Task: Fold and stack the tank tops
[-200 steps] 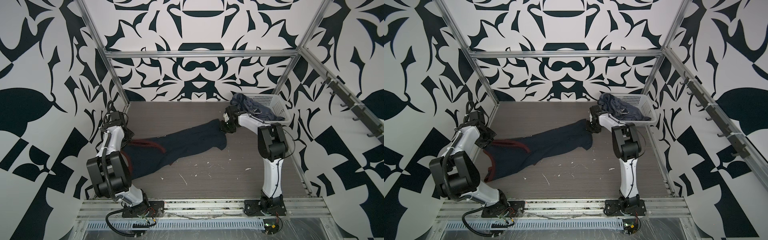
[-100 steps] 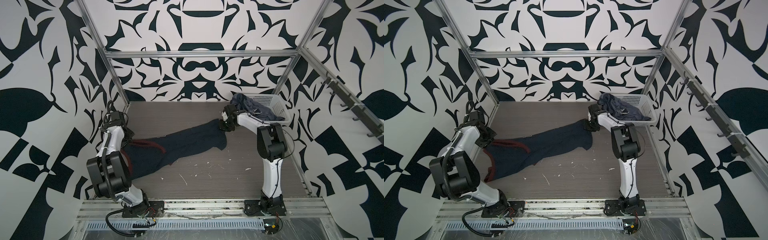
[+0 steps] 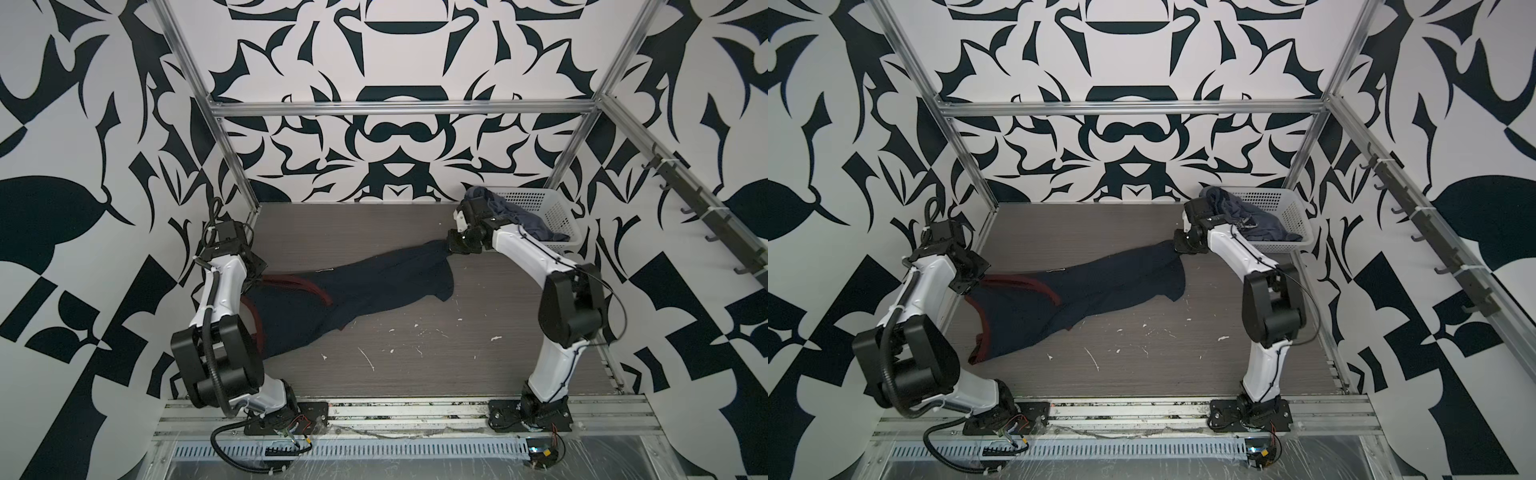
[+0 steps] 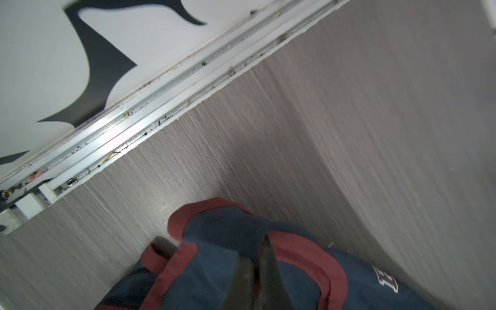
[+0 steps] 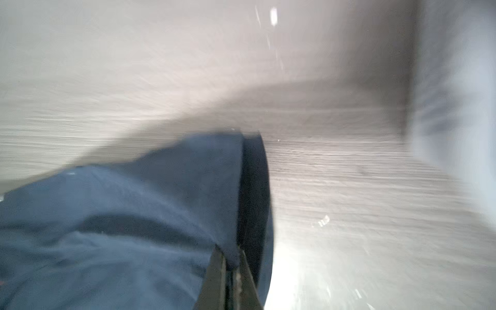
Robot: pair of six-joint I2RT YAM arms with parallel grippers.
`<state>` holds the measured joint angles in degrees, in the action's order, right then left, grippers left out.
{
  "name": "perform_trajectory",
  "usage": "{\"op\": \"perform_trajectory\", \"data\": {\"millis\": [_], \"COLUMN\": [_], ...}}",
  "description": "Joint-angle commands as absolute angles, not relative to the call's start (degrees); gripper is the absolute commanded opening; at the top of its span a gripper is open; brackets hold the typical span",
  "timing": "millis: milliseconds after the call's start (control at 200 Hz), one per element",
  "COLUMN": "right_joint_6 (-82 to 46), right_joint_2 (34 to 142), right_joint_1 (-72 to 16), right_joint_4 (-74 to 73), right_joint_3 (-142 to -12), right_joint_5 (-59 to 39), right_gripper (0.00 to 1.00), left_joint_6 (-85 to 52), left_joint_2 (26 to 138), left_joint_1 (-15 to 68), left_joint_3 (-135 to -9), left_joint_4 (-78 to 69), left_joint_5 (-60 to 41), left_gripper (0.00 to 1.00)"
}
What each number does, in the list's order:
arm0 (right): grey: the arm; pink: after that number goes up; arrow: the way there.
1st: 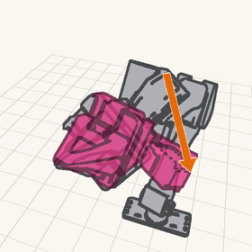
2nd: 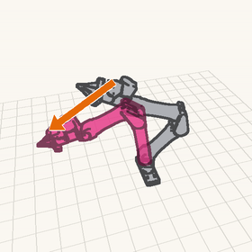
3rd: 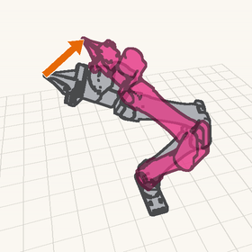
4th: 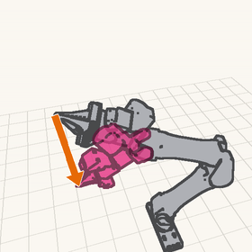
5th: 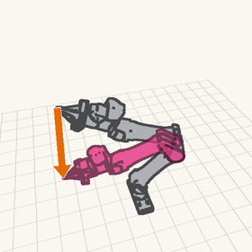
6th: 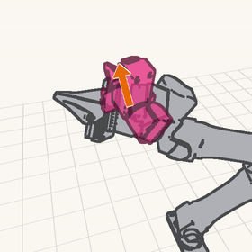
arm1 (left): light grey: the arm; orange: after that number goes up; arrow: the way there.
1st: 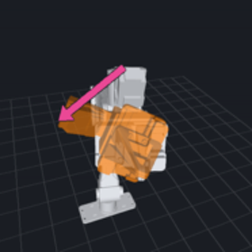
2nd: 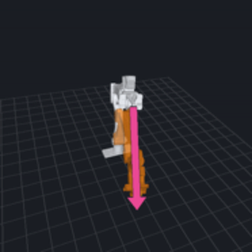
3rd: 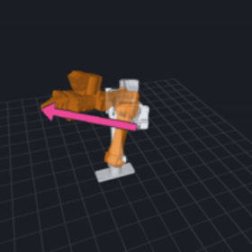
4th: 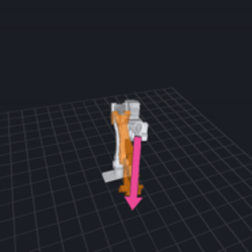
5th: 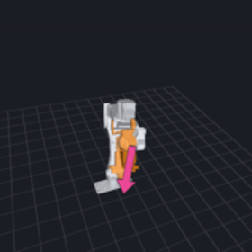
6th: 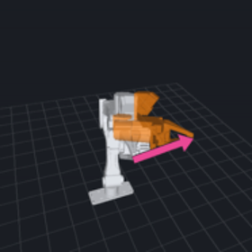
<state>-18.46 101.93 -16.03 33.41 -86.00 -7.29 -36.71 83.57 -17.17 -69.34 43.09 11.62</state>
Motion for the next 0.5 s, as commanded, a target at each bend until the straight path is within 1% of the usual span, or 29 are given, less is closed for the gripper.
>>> {"op": "perform_trajectory", "data": {"millis": [0, 120, 205, 495], "right_joint_6": [-18.2, -18.7, -18.7, -16.9], "right_joint_2": [91.4, 81.3, 74.4, 57.6], "right_joint_1": [-15.0, -13.5, -12.2, -11.6], "right_joint_4": [33.9, 34.1, 35.4, 43.2], "right_joint_3": [-83.5, -81.3, -82.0, -95.0], "right_joint_5": [-5.6, -5.7, -6.0, -6.7], "right_gripper": [0.0, 0.0, 0.0, 0.0], "left_joint_6": [-37.8, -37.2, -35.4, -30.2], "left_joint_2": [76.7, 67.5, 61.9, 48.0], "left_joint_1": [-17.9, -18.3, -18.6, -18.6], "left_joint_3": [-69.2, -70.9, -74.1, -87.9], "left_joint_4": [44.0, 43.4, 44.0, 48.4], "left_joint_5": [10.4, 9.6, 7.6, 1.3], "left_gripper": [0.0, 0.0, 0.0, 0.0]}}
